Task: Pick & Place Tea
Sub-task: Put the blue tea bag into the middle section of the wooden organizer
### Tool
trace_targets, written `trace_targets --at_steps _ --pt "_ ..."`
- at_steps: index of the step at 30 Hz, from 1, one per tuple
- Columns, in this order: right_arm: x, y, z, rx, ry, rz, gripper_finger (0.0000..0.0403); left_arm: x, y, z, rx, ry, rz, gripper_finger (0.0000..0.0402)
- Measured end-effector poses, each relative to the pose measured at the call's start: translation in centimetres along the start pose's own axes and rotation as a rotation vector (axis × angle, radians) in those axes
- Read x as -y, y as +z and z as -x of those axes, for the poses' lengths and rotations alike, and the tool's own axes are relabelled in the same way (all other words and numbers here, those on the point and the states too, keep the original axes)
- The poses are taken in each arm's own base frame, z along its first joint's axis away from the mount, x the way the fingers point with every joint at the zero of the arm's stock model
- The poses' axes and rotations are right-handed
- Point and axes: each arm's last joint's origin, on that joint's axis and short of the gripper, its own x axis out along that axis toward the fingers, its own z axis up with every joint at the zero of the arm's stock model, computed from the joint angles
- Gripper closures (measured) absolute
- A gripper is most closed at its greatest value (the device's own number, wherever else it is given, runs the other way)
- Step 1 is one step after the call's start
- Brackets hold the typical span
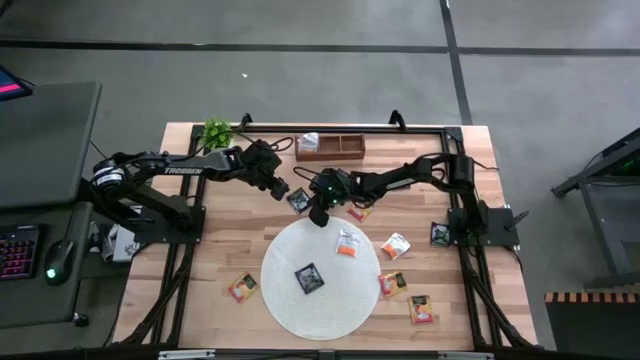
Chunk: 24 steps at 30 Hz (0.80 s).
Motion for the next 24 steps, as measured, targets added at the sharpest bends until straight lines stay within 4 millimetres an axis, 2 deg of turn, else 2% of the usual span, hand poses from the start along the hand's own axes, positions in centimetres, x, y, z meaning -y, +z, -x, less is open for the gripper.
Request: trace_targets --at_steps 6,14,24 --pt "0.7 -0.3 -0.5 -0.008 -0.015 -0.006 0.0391 0.0 0.0 0.0 0.000 0.002 0.000 0.0243" --pt "0.5 -0.3 -1.4 -0.029 -0.009 0.006 0.0391 -0.1 -0.1 0.0 -0.005 0.012 0.003 0.0243" --pt "0.3 -1.5 -2.4 -0.094 0.019 -0.006 0.0391 -0.1 -0.2 0.0 -0.024 0.007 0.041 0.0243"
